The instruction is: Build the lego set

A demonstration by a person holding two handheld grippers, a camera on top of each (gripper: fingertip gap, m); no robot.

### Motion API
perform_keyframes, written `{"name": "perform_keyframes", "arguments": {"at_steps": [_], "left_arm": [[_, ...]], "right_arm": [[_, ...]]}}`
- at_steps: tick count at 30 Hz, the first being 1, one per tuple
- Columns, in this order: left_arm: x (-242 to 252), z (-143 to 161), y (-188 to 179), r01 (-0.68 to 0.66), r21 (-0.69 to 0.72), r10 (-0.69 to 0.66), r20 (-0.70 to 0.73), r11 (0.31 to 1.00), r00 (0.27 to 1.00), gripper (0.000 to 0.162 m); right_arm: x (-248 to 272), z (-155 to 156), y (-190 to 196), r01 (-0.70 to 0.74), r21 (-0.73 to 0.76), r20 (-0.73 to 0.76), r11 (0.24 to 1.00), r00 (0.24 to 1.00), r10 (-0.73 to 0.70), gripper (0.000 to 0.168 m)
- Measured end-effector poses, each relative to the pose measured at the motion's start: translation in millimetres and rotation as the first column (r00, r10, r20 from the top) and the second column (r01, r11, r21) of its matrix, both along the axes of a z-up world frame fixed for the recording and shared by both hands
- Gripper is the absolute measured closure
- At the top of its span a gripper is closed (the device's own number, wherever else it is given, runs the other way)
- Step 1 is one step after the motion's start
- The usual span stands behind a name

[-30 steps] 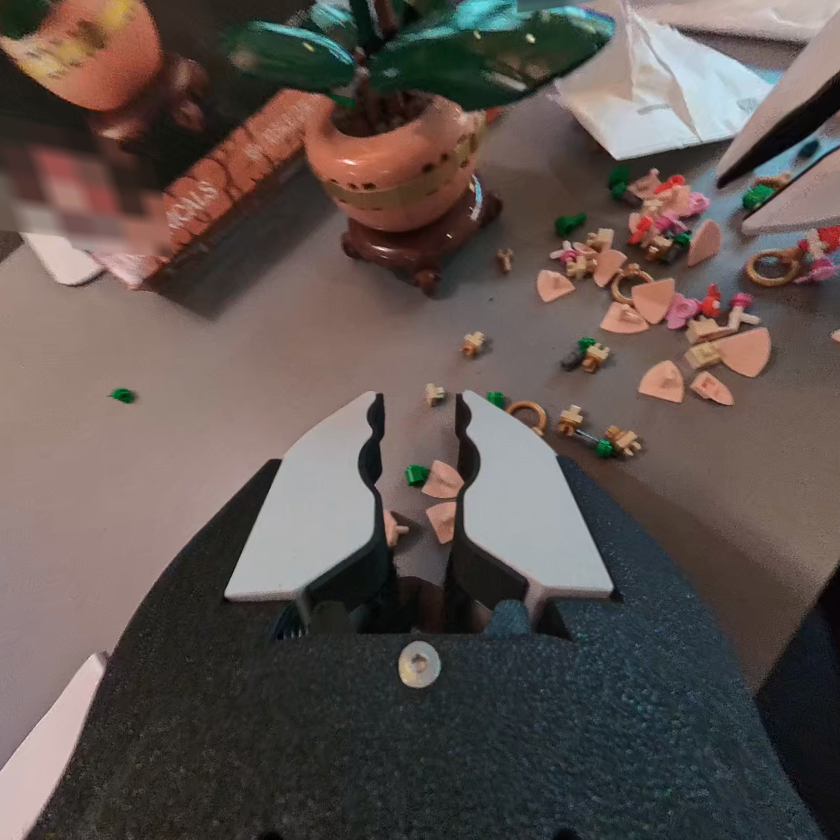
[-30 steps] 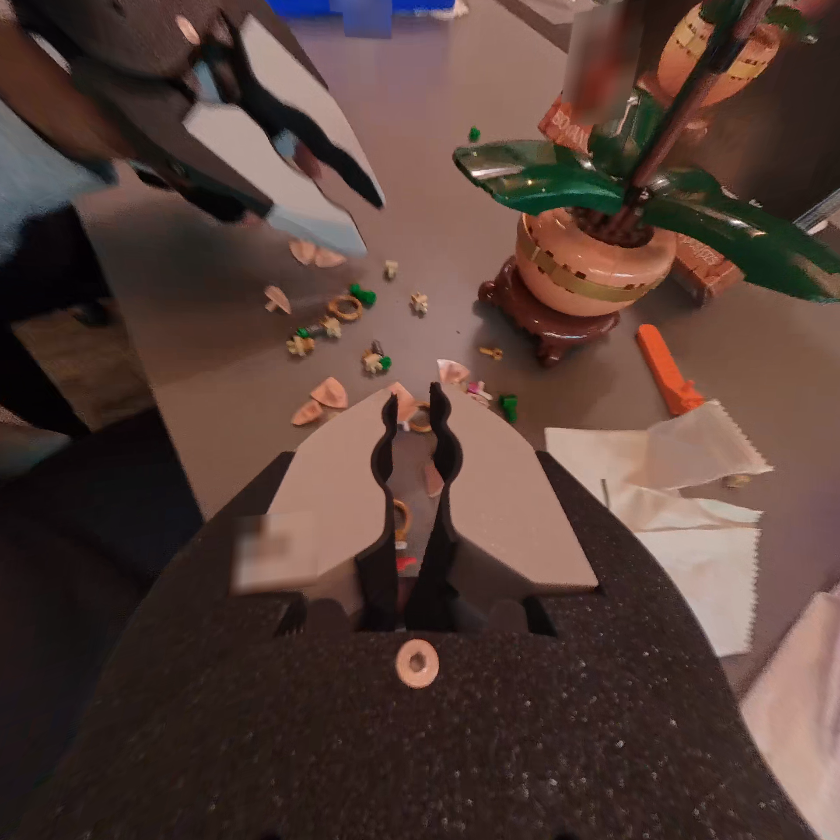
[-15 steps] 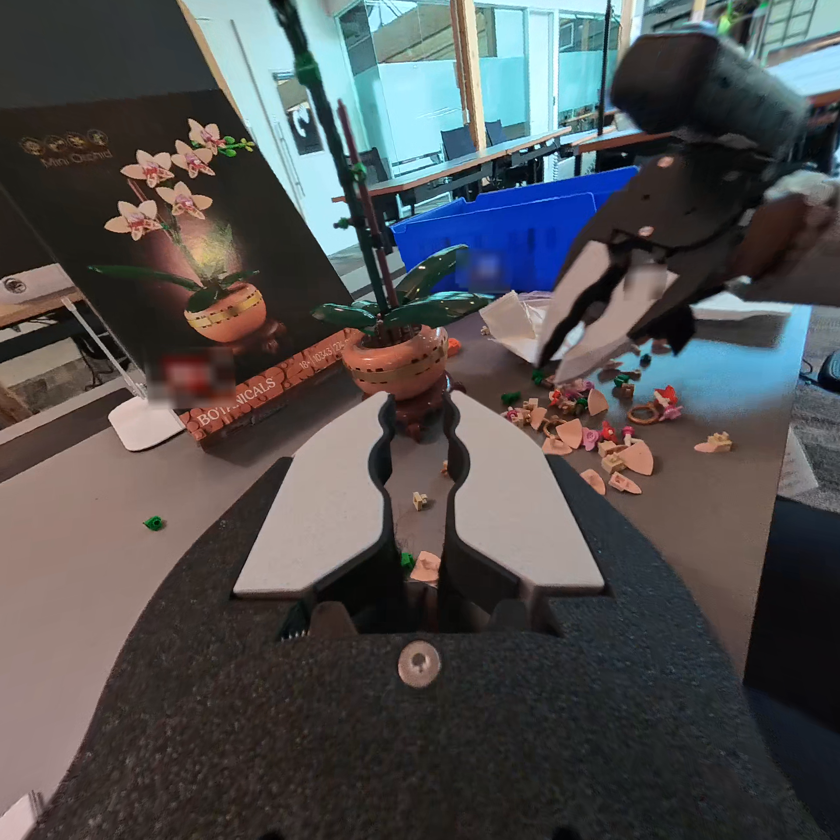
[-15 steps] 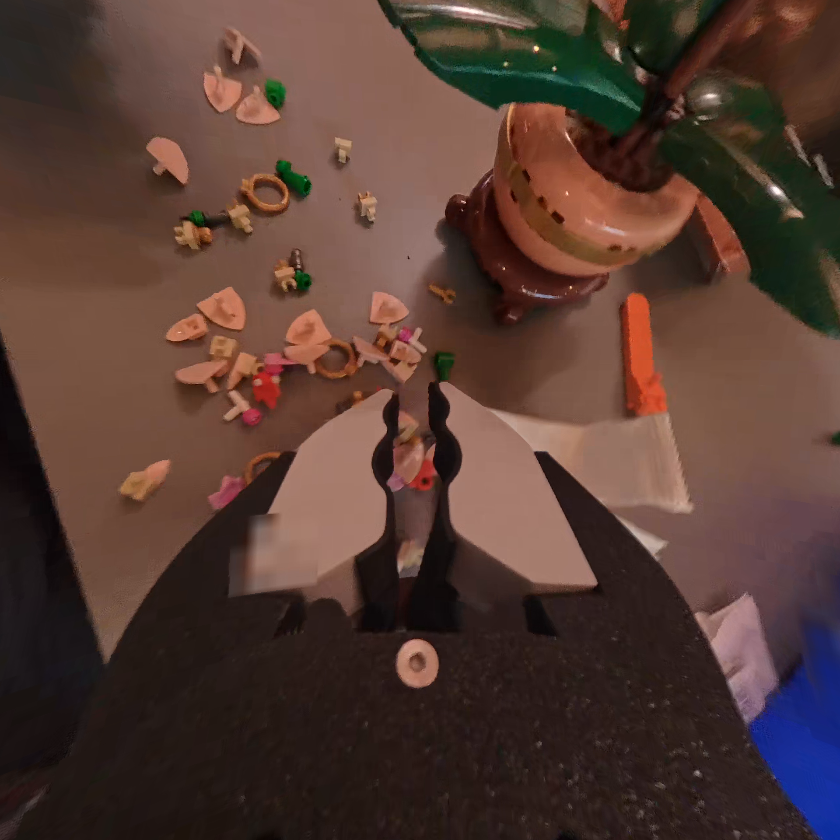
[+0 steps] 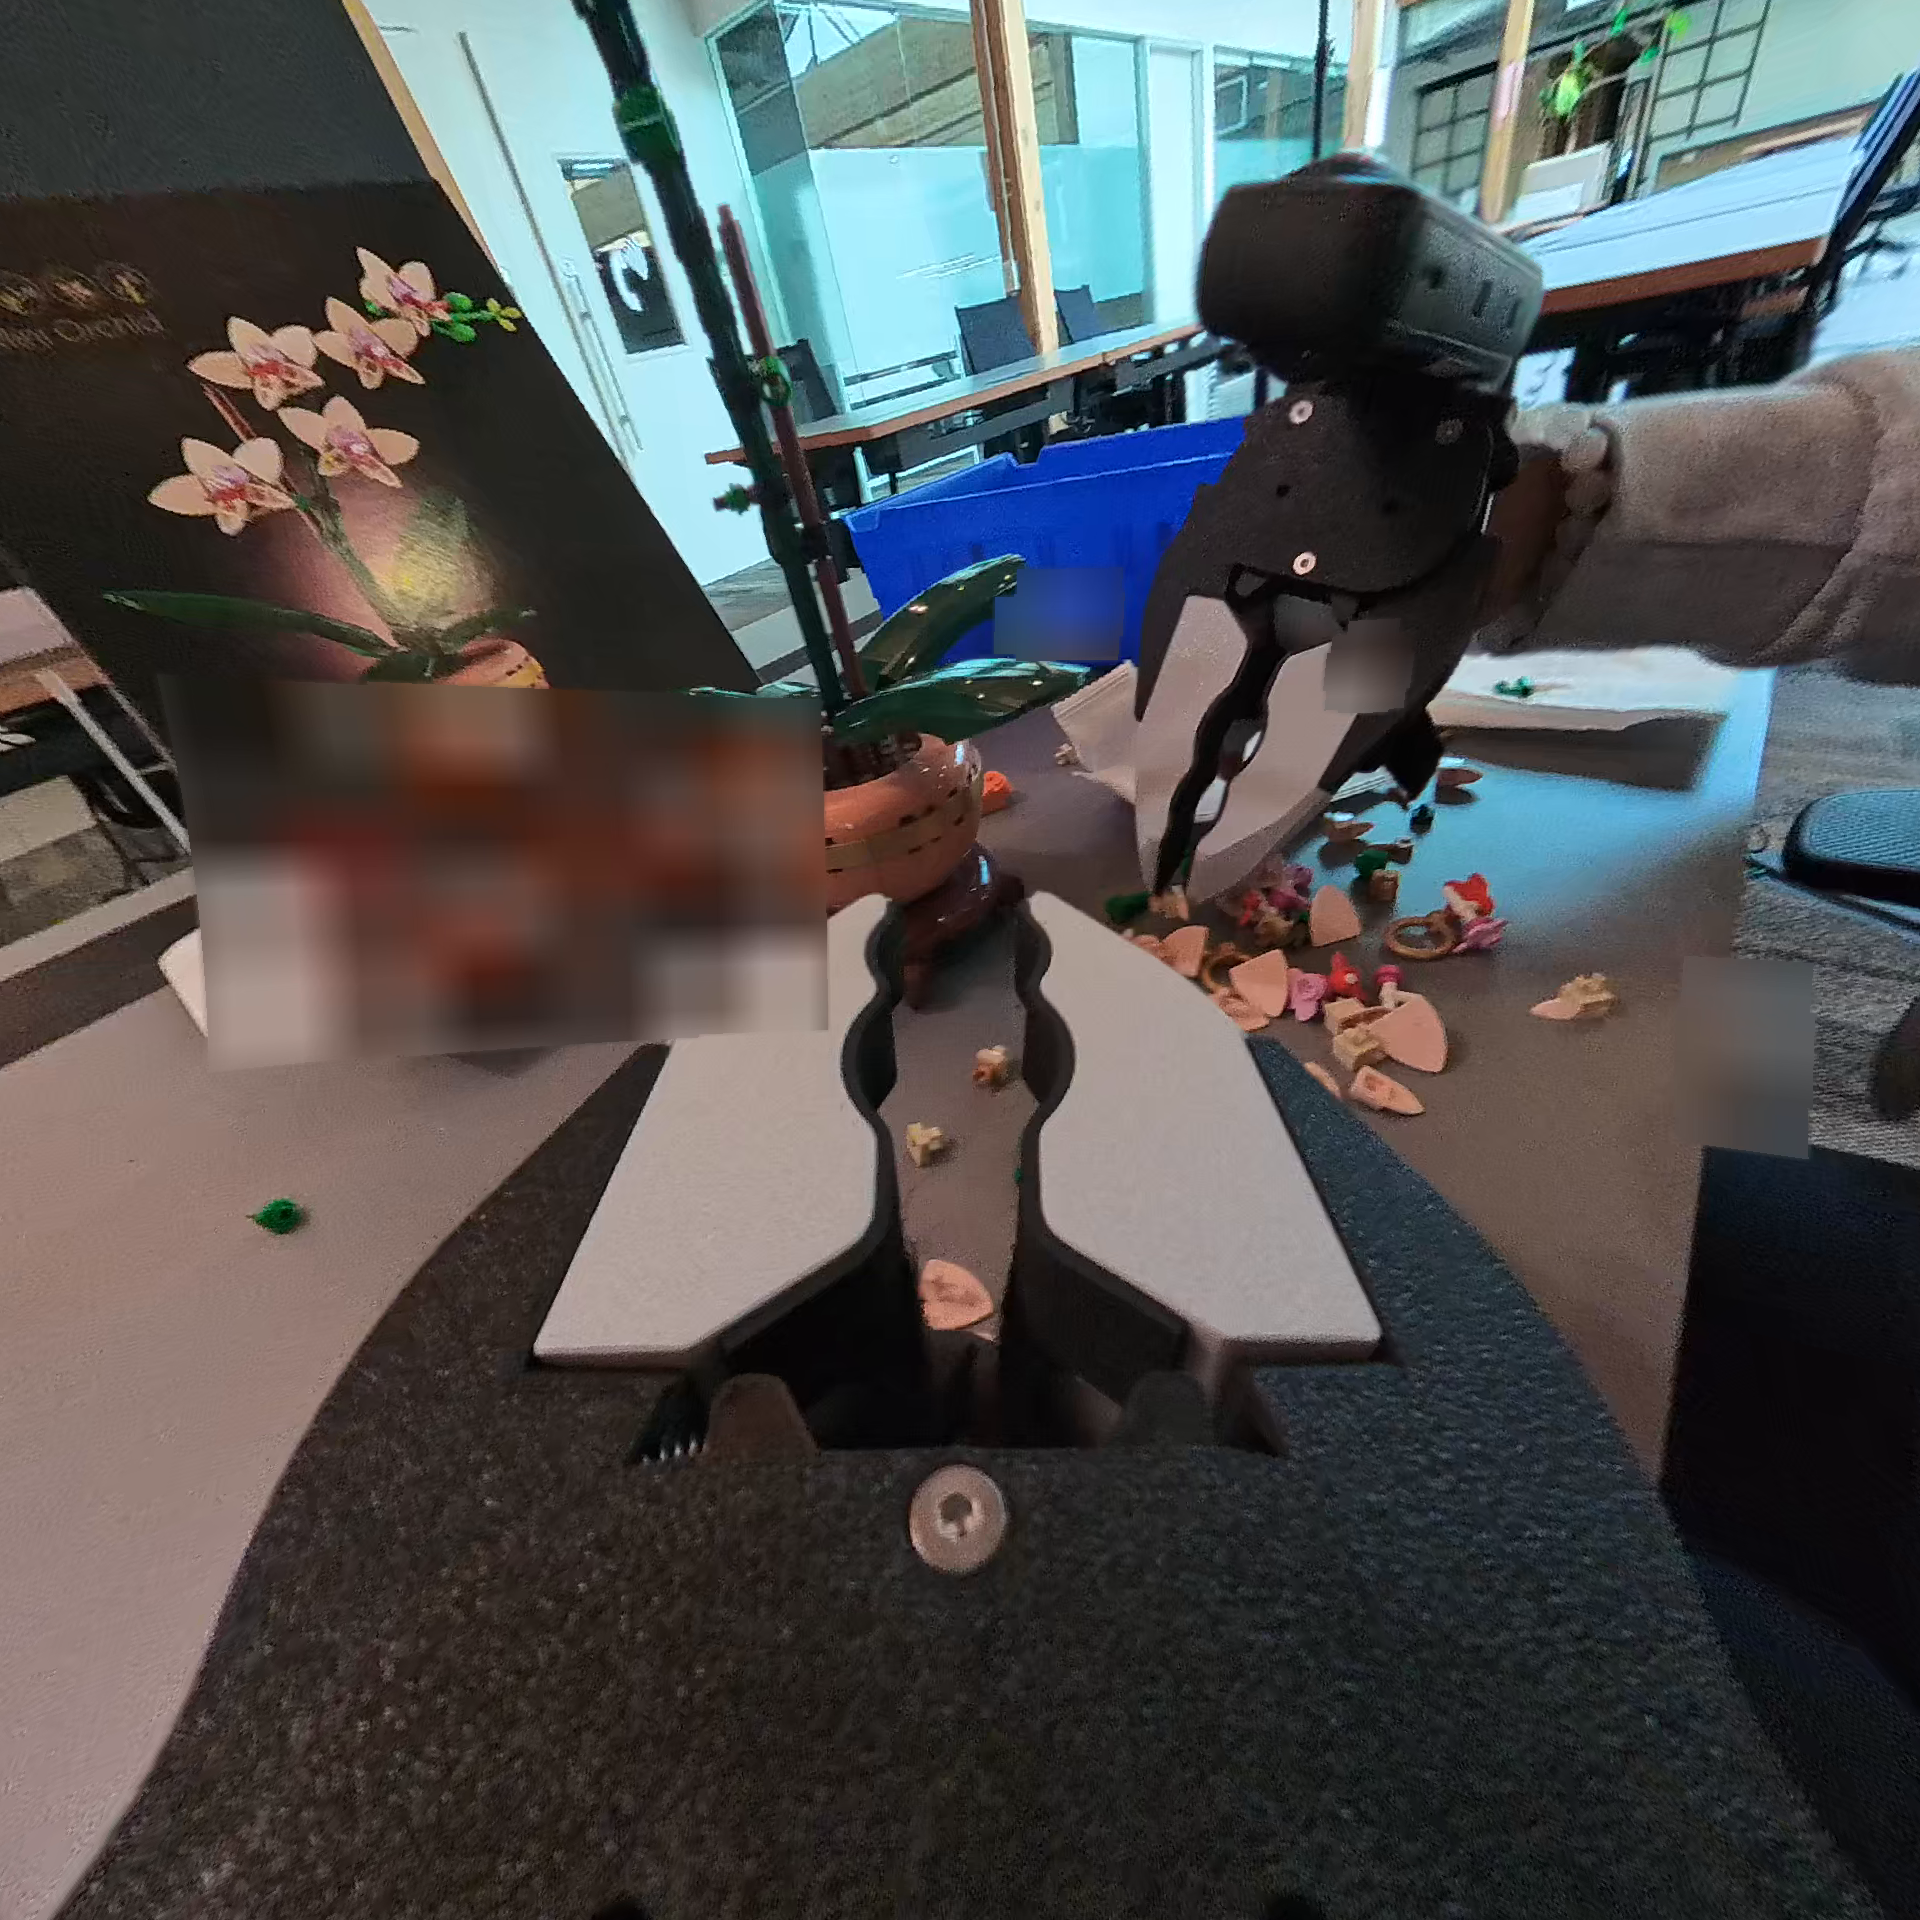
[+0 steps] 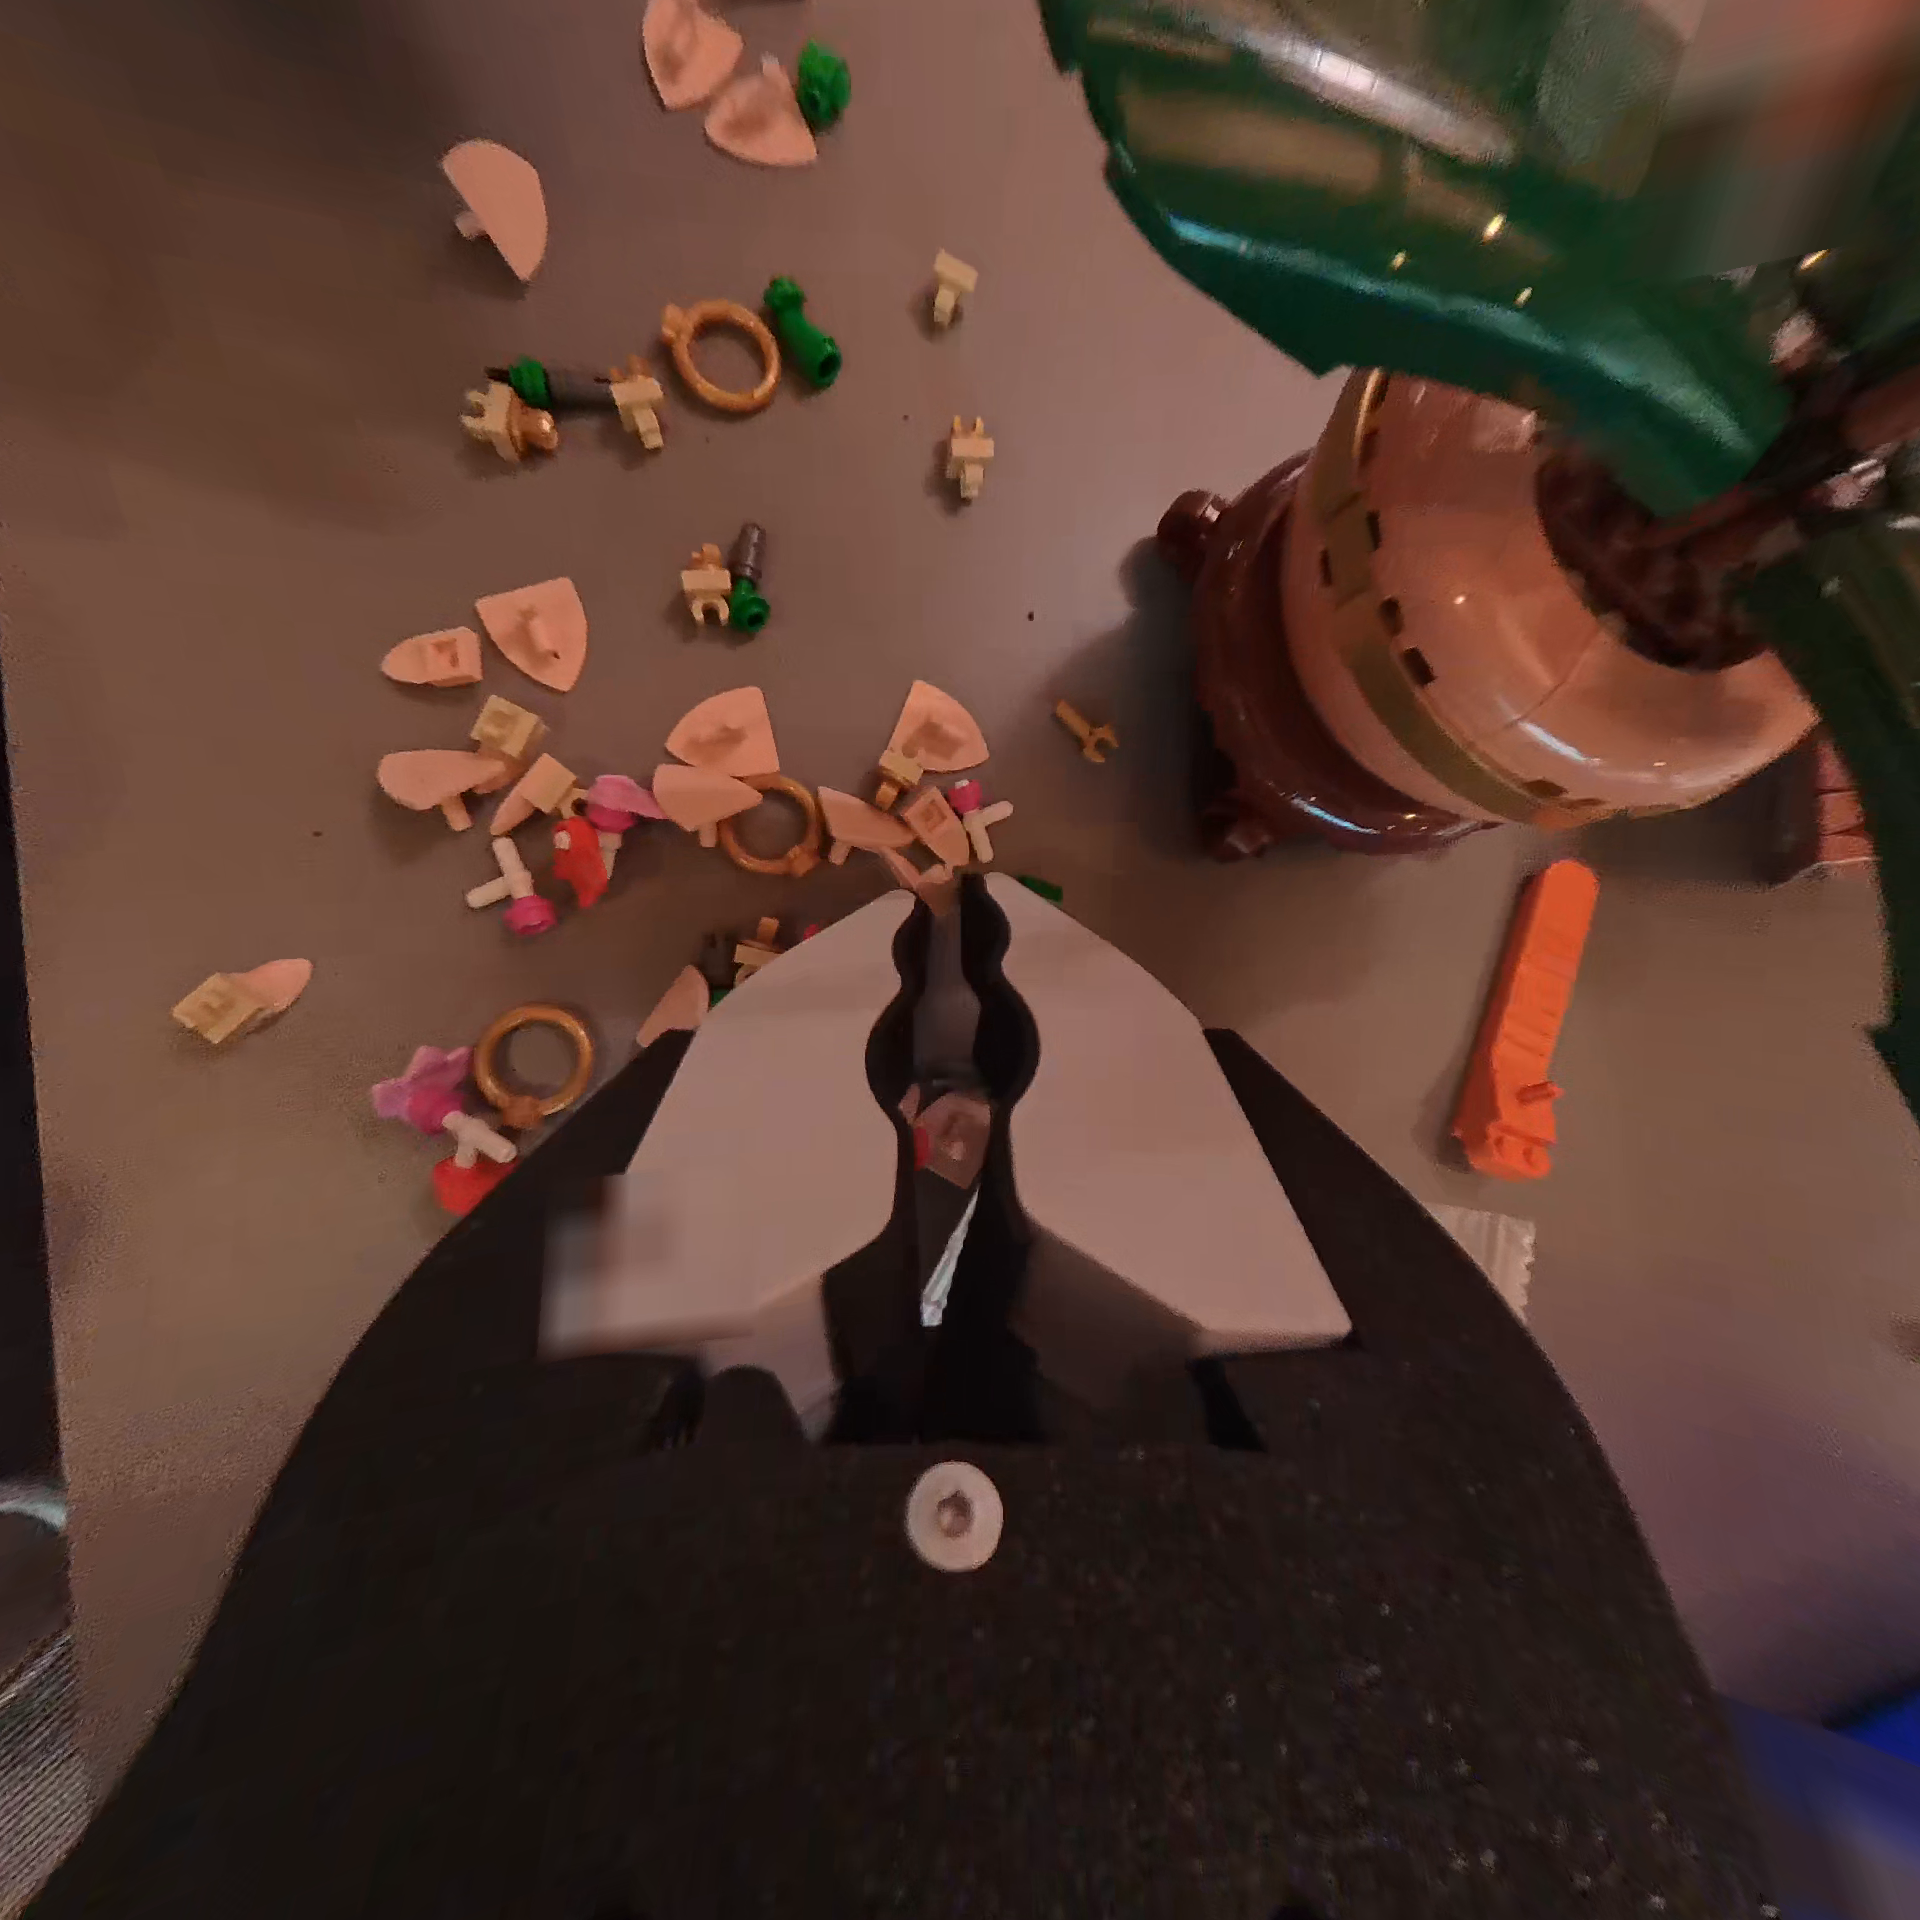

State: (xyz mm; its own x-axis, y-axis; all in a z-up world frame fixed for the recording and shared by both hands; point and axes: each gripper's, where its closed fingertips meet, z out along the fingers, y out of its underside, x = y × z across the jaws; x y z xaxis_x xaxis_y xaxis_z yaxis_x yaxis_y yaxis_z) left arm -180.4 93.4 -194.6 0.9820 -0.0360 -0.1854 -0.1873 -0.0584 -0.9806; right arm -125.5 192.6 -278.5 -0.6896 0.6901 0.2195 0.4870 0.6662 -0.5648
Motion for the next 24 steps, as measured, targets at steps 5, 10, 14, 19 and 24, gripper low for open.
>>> {"name": "perform_keyframes", "arguments": {"at_steps": [5, 10, 14, 19, 24], "left_arm": [[36, 1, 3, 0.242, -0.009, -0.226, 0.32, 0.97, 0.92, 0.147], [81, 27, -4, 0.557, 0.253, -0.543, 0.709, 0.791, 0.449, 0.149], [90, 35, -10, 0.597, 0.3, -0.599, 0.695, 0.744, 0.397, 0.145], [100, 36, -14, 0.636, 0.297, -0.633, 0.664, 0.712, 0.399, 0.143], [101, 34, -15, 0.648, 0.294, -0.64, 0.659, 0.703, 0.395, 0.137]], "right_arm": [[7, 49, -28, -0.162, -0.006, -0.391, 0.987, 0.908, 0.147, 0.163], [32, 106, -87, -0.427, -0.041, -0.635, 0.903, 0.709, 0.306, 0.163], [40, 118, -110, -0.524, -0.032, -0.641, 0.851, 0.664, 0.385, 0.163], [41, 118, -120, -0.569, -0.024, -0.62, 0.822, 0.654, 0.434, 0.164], [39, 115, -120, -0.574, -0.03, -0.603, 0.818, 0.663, 0.444, 0.164]]}}
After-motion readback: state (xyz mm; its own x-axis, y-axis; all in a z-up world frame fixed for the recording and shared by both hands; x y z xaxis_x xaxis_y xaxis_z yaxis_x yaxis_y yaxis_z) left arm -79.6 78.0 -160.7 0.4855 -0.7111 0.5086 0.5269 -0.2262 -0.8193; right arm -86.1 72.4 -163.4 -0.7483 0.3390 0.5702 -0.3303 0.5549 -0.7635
